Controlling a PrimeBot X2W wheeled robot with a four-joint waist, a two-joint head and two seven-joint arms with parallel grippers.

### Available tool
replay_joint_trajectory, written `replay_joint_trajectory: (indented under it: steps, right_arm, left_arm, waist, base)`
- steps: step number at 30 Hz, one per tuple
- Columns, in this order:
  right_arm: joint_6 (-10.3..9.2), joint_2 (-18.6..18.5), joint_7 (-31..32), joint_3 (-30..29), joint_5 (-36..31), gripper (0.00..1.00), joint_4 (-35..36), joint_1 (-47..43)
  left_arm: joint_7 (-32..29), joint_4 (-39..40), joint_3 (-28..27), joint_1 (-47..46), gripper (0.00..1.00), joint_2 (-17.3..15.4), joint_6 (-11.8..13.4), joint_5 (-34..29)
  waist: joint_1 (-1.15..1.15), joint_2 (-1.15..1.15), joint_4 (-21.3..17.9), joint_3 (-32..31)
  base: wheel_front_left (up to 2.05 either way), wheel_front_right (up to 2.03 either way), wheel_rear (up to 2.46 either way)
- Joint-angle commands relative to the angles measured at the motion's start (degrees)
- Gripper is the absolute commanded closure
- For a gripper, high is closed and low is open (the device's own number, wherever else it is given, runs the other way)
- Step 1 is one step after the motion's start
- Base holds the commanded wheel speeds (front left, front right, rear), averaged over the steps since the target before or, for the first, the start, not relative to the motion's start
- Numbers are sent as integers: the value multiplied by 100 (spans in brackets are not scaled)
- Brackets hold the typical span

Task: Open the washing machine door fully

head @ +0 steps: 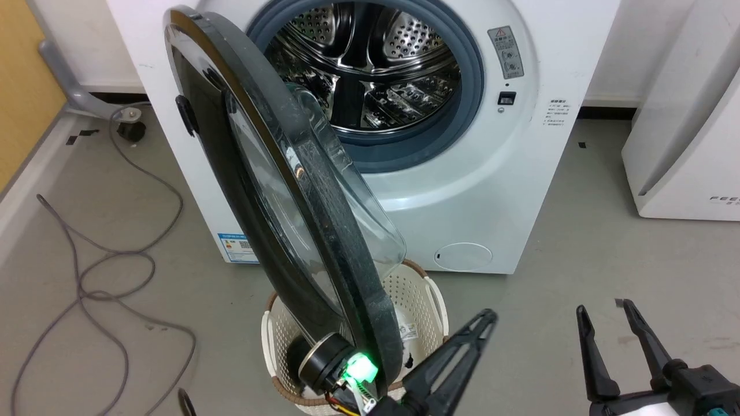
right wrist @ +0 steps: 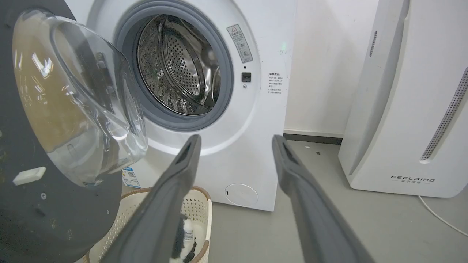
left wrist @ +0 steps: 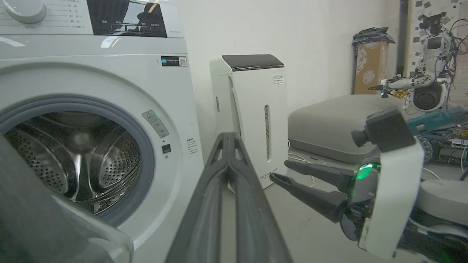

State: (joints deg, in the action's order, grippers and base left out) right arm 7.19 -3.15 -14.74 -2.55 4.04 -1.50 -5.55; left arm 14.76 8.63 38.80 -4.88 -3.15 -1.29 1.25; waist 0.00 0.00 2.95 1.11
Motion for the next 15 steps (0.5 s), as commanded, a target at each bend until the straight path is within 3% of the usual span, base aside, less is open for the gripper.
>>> replay_joint_trajectory:
  steps: [1,15]
  right_arm:
    - [30,27,-26,-2,-15,0,-28,46]
    - [30,27,-26,-15,-102,0,-154,130]
  left_arm:
    - [24,-160,-30,44,100,-22,49,56]
    - [24,-967,-628,105,100,22,405,581]
  waist:
    - [0,0,-5,27]
    - [0,0,-21,202]
  base:
    - [0,0,0]
    - [0,0,0]
